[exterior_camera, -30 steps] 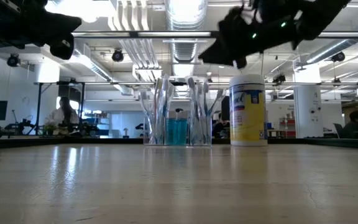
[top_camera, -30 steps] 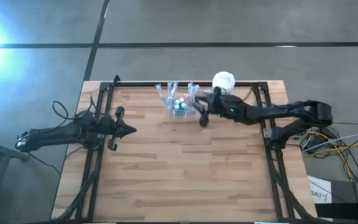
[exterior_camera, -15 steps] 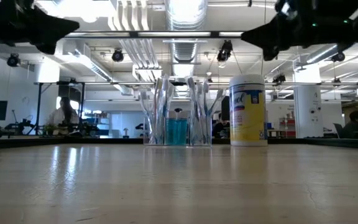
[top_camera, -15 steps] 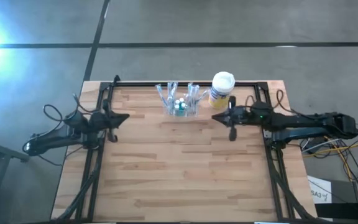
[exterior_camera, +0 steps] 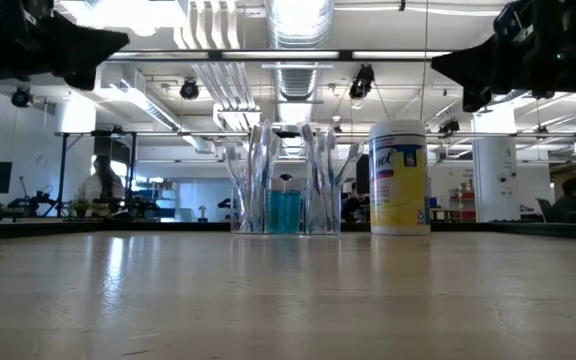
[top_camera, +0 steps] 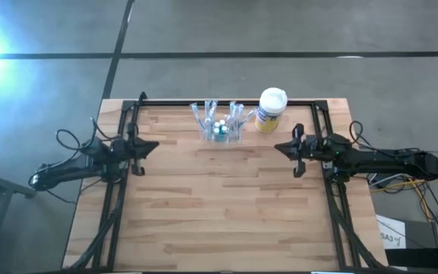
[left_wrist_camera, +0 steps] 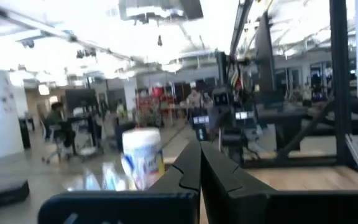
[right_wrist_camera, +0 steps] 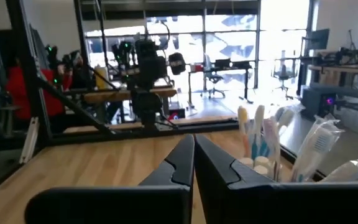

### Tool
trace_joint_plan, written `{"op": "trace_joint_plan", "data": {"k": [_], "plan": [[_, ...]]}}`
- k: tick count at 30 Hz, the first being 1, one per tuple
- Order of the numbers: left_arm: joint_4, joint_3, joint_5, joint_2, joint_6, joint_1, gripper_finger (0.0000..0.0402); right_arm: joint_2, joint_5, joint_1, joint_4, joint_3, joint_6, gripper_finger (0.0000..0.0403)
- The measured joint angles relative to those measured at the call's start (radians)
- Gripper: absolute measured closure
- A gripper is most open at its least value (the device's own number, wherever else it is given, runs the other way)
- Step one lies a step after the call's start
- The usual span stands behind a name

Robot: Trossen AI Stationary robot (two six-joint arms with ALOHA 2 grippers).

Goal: Pick & Place toothbrushing station
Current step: Return to Home Position

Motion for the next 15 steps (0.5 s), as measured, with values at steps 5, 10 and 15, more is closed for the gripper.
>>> {"op": "trace_joint_plan", "data": {"k": [5, 10, 15], "plan": [[-0.006, -0.033, 0.0, 0.0, -0.024, 0.0, 0.0401, -0.085, 0.027, 0.0, 0.037, -0.09, 0.017, 0.0395], [-0.008, -0.064, -0.007, 0.0, -0.035, 0.0, 0.0401, -0.153, 0.062, 0.001, -0.045, -0.103, 0.024, 0.0395], [-0.035, -0.072, -0.017, 0.0, -0.047, 0.0, 0.0401, -0.165, 0.079, 0.001, -0.074, -0.103, -0.012, 0.0395]]}}
